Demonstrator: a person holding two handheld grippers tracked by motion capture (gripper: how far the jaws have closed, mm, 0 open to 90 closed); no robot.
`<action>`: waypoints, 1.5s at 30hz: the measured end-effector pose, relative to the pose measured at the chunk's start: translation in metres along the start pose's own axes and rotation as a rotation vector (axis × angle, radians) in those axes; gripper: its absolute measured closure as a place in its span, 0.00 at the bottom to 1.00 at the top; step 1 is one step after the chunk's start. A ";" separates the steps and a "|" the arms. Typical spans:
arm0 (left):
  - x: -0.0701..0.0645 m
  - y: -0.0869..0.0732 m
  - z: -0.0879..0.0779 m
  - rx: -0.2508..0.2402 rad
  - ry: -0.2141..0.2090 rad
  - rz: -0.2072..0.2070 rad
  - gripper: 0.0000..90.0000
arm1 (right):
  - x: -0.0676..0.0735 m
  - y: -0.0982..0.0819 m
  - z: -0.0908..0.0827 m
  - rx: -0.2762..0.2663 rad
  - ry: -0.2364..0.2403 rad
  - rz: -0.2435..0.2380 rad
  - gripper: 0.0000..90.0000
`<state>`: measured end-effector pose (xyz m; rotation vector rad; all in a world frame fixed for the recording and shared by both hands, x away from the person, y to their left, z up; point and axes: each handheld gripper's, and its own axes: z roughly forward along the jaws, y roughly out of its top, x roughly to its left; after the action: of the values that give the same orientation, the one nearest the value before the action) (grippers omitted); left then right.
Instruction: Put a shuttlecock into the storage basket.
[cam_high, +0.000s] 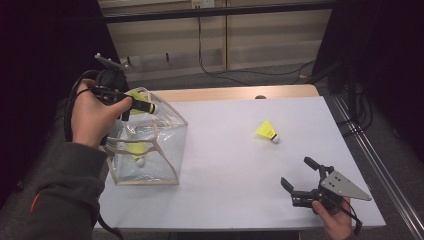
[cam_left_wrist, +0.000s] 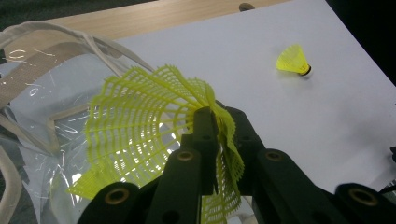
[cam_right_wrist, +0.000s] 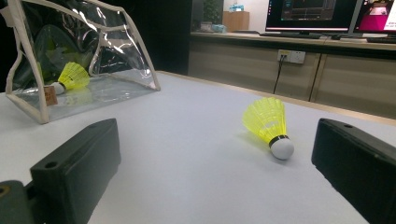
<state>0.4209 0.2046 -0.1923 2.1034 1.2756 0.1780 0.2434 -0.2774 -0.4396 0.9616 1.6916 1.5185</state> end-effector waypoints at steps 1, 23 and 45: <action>0.000 0.000 0.000 -0.002 0.003 -0.002 0.93 | 0.000 0.000 0.000 -0.001 0.000 -0.001 0.01; 0.014 -0.006 -0.006 0.001 0.029 -0.025 0.93 | 0.000 0.000 0.000 0.001 0.001 -0.003 0.01; 0.028 -0.010 -0.005 0.008 0.056 -0.051 0.93 | 0.000 0.000 0.000 0.001 0.002 -0.004 0.01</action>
<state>0.4259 0.2329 -0.2001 2.0835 1.3634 0.2117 0.2434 -0.2773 -0.4392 0.9567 1.6943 1.5164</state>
